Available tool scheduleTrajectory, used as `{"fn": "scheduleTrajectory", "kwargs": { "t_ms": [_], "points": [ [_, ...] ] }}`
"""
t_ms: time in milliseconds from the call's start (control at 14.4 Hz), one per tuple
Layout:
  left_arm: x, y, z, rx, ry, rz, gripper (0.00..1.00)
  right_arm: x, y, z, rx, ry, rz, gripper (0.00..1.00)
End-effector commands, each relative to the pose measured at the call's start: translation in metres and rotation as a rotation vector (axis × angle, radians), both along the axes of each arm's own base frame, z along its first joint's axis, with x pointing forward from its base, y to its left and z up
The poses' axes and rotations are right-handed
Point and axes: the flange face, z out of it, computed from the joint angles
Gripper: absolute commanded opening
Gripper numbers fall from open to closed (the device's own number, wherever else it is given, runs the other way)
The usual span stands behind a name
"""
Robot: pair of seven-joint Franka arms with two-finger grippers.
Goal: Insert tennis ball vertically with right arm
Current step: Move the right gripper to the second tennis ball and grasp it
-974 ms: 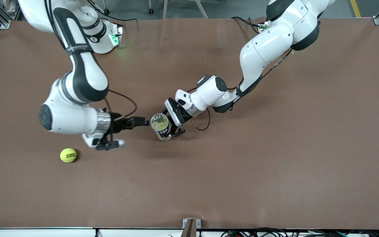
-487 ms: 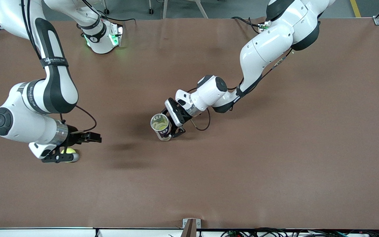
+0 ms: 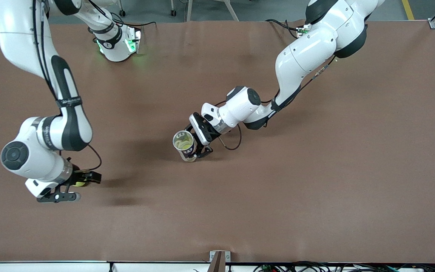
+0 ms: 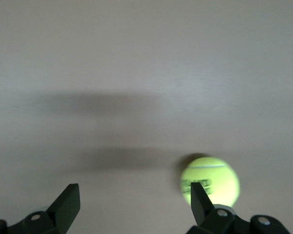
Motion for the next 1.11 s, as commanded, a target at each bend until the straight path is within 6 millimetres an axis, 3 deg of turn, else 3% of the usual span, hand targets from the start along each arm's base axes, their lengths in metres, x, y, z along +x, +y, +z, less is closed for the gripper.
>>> {"fn": "scheduleTrajectory", "kwargs": {
  "t_ms": [0, 139, 418, 1044],
  "points": [
    [0.001, -0.002, 0.002, -0.005, 0.000, 0.007, 0.77, 0.005, -0.033, 0.006, -0.008, -0.004, 0.071, 1.00],
    [0.003, -0.003, 0.005, -0.009, -0.003, 0.010, 0.77, 0.001, -0.050, 0.002, -0.005, 0.014, 0.044, 1.00],
    [0.002, -0.003, 0.004, -0.007, -0.004, 0.008, 0.77, -0.001, -0.054, -0.024, -0.010, 0.041, 0.044, 1.00],
    [0.003, 0.000, 0.000, 0.004, -0.004, 0.009, 0.77, -0.001, -0.065, -0.044, -0.016, 0.040, 0.041, 1.00]
  ]
}}
